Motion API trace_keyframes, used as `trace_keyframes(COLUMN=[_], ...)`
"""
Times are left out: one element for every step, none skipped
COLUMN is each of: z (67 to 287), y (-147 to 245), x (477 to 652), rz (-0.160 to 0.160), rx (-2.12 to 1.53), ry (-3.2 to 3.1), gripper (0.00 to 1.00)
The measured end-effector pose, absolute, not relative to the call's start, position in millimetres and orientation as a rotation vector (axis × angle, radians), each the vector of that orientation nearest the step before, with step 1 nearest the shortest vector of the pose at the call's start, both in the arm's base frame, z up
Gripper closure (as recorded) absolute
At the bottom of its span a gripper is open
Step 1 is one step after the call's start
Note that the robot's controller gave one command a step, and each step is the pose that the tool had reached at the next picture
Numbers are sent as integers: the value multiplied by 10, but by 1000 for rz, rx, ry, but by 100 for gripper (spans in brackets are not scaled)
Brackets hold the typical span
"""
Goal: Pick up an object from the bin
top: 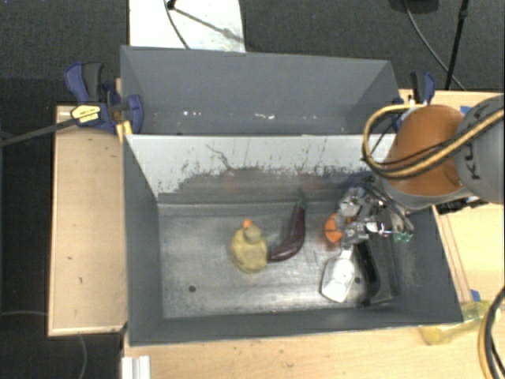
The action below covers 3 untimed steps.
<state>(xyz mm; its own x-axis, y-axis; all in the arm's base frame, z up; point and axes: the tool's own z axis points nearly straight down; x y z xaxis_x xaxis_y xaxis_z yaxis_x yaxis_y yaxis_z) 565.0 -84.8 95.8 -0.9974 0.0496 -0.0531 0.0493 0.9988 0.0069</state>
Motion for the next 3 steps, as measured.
trace_keyframes(z=[958, 957, 957], y=[-848, -848, -847], x=[5649, 5649, 5648], rz=[9, 9, 9], rx=[75, 74, 74], ry=[3088, 3088, 3088], gripper=[100, 100, 100])
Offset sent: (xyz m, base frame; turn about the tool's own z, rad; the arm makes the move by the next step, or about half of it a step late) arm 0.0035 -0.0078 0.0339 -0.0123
